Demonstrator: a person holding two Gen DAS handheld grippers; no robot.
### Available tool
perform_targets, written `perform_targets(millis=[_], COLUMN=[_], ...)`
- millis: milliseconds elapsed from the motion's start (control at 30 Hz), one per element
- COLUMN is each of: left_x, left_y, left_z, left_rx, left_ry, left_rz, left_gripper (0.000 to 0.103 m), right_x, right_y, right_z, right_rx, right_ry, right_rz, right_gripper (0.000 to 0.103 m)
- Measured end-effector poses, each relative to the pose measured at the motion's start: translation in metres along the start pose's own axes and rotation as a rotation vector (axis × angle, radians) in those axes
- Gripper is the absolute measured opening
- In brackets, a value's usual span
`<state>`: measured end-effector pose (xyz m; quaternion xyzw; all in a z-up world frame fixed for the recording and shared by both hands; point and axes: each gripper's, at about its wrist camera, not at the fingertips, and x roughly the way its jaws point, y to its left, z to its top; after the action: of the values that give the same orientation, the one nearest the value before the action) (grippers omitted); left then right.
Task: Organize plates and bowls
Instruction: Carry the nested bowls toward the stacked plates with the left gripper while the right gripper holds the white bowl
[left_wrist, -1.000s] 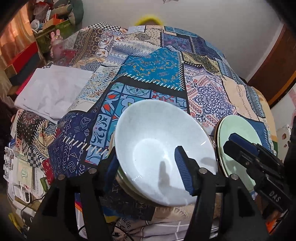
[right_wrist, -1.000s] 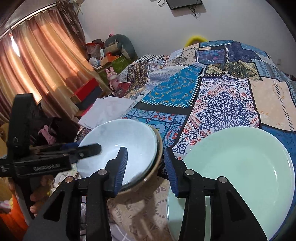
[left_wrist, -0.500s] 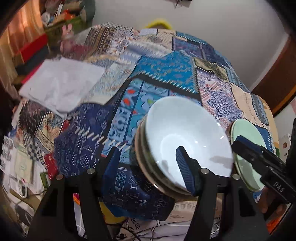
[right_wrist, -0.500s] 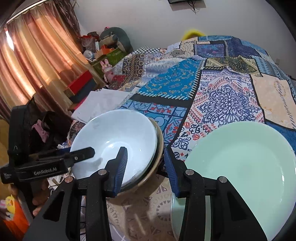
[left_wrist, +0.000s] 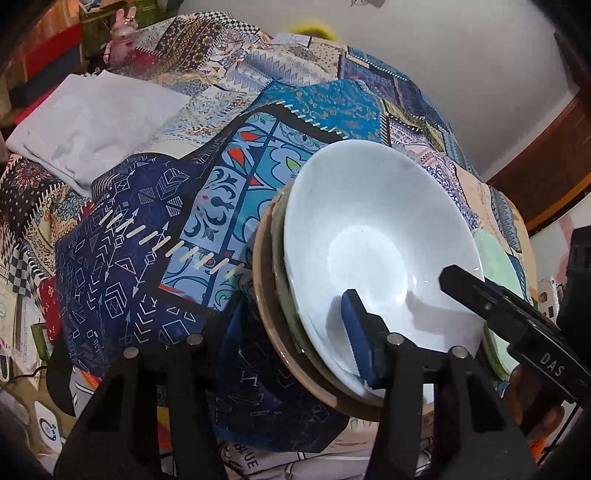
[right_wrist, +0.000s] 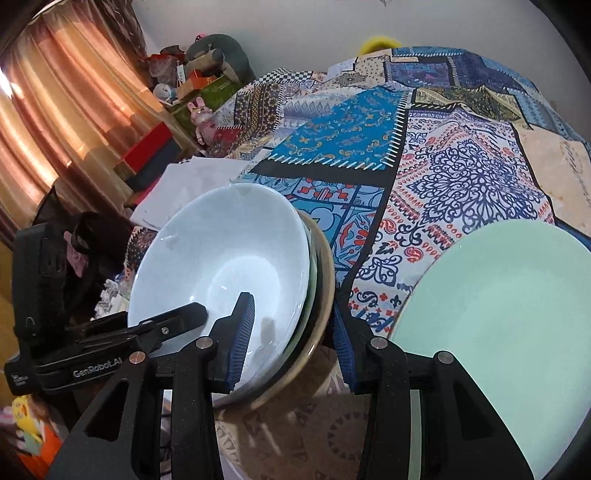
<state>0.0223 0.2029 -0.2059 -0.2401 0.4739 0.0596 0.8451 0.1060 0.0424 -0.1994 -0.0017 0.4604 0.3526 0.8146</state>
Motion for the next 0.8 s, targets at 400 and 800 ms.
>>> perform_targets(millis=[400,800], left_x=[-0.001,-0.004], left_y=[-0.01,-0.023], left_z=[0.0,0.002], left_rx=[0.014,0.022], left_ry=[-0.033,-0.028], left_rz=[0.016,0.075], left_gripper=[0.04,0.04], right_x=[0.004,-0.005], right_y=[0.005,0.003], right_z=[0.0,0.002], right_rx=[-0.03,0.011], right_ry=[-0.022,-0.042], right_rz=[-0.07,-0.066], right_gripper=[0.037,0.037])
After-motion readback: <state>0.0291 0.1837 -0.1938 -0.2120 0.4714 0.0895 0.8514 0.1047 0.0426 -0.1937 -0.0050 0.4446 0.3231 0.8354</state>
